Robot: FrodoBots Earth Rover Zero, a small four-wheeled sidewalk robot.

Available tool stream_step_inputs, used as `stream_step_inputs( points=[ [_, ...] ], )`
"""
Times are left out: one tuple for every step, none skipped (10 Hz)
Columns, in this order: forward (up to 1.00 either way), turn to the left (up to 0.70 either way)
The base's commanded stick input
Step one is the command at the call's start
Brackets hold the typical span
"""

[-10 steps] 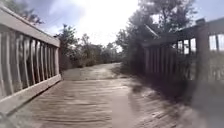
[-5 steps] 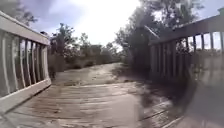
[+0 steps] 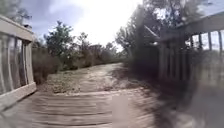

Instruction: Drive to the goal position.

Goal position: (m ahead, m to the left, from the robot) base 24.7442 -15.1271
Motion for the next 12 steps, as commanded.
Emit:
stream_step_inputs(
  points=[
    [0.85,0.0],
    [0.85,0.0],
    [0.85,0.0],
    [0.85,0.0],
    [0.85,0.0],
    [0.85,0.0],
    [0.85,0.0],
    [0.85,0.0],
    [0.85,0.0],
    [0.85,0.0],
    [0.85,0.0],
    [0.85,0.0]
  ],
)
